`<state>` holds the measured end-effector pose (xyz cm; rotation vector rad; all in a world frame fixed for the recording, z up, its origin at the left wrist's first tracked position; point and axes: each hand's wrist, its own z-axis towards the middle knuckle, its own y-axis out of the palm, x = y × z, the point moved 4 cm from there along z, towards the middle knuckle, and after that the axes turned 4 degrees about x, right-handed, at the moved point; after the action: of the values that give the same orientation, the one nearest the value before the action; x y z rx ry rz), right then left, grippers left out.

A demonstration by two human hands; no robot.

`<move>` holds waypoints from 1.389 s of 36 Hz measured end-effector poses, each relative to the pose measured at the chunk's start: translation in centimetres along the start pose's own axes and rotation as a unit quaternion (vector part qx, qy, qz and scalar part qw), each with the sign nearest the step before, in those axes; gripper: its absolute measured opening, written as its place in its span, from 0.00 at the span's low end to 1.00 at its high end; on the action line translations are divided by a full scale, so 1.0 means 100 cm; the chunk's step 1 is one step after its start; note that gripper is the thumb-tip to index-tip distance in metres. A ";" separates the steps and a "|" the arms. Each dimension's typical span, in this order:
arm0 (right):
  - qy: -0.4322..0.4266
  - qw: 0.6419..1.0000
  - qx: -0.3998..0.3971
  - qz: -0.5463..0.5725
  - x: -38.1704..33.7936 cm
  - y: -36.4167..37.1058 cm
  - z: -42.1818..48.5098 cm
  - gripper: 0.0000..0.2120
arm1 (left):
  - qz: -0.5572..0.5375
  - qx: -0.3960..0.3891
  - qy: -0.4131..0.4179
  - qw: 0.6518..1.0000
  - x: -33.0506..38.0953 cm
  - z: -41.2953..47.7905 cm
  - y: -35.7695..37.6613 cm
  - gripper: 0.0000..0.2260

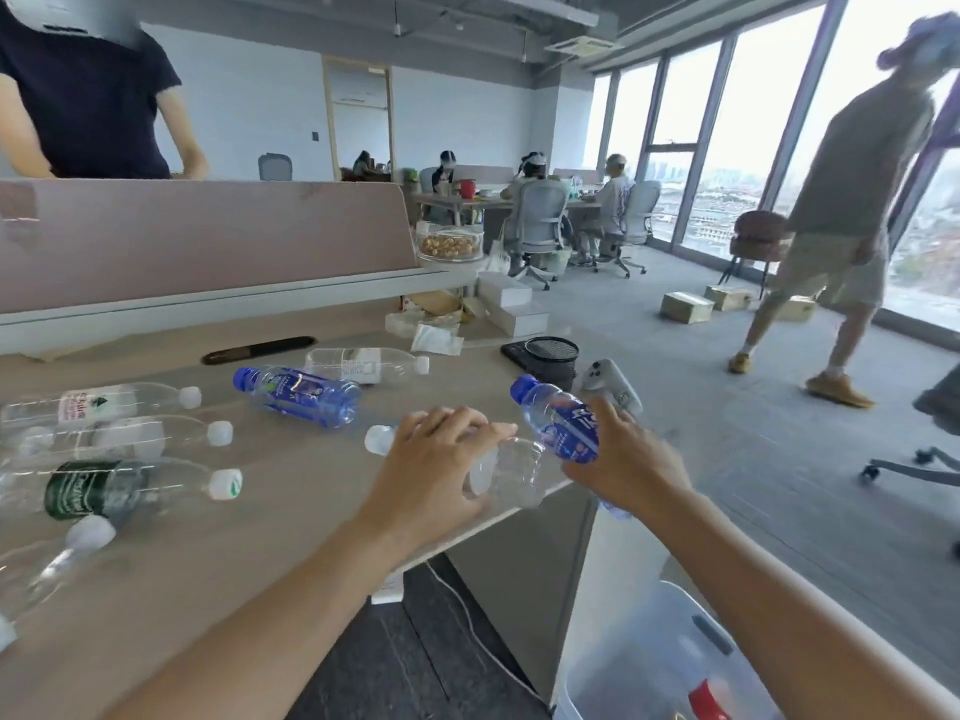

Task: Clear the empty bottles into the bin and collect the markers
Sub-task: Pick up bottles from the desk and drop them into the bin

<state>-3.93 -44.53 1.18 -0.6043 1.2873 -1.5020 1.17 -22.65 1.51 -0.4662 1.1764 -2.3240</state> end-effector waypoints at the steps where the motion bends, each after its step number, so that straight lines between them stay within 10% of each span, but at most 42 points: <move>1: 0.008 1.000 0.006 -0.001 0.016 -0.008 -0.009 0.34 | -0.014 0.004 0.021 1.000 0.014 0.003 0.006 0.27; 21: 0.234 0.971 0.001 -0.047 0.274 -0.061 -0.178 0.32 | -0.117 -0.176 0.161 0.964 0.257 0.021 0.235 0.31; 28: 0.254 0.965 -0.024 -0.066 0.300 -0.035 -0.192 0.32 | -0.057 -0.245 0.109 0.962 0.259 0.010 0.287 0.38; 50: 0.255 0.962 -0.095 -0.020 0.270 0.117 -0.137 0.38 | -0.128 -0.155 -0.073 0.977 0.169 0.000 0.232 0.19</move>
<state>-20.87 -62.32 -20.04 -0.3720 1.8372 -1.6397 -6.50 -43.95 -16.10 -0.9348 1.4870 -2.2699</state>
